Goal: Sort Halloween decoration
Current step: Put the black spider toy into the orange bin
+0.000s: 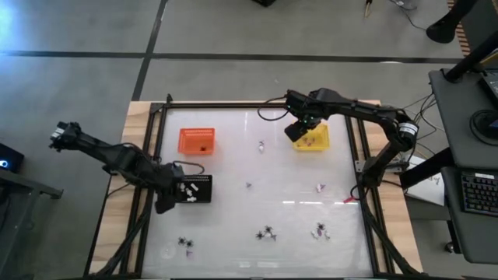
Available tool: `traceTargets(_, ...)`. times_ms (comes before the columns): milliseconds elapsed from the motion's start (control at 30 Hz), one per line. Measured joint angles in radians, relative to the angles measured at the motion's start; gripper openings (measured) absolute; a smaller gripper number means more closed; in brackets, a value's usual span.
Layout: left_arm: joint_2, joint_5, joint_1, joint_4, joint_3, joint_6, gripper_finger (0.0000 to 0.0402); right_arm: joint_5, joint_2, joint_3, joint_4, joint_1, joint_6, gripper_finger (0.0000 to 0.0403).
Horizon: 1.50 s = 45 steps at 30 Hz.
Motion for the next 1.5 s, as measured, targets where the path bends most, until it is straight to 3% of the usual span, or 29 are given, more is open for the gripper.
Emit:
traceTargets(300,0.102,0.014,-0.145,0.000,0.000,-0.209,0.0075,0.004,0.000,0.053,0.002,0.000,-0.053,0.0118)
traceTargets(667,0.205,0.193,-0.180,0.034,0.000,-0.394,0.0077,0.084,0.000,0.054,0.002,0.000,-0.122,0.0121)
traceTargets(900,0.247,0.356,-0.180,0.035,0.000,-0.429,0.0120,0.084,0.000,0.053,0.003,0.000,-0.134,0.0121)
traceTargets(1100,0.279,0.292,-0.185,0.063,0.000,-0.433,0.0155,0.084,0.000,0.053,0.006,0.000,-0.166,0.0121)
traceTargets(1333,0.396,0.134,-0.235,0.166,0.000,-0.387,0.0154,0.084,0.000,0.053,0.006,0.000,-0.177,0.0121)
traceTargets(1500,0.488,0.129,-0.285,0.215,0.000,-0.383,0.0153,0.084,0.000,0.053,0.006,0.000,-0.182,0.0121)
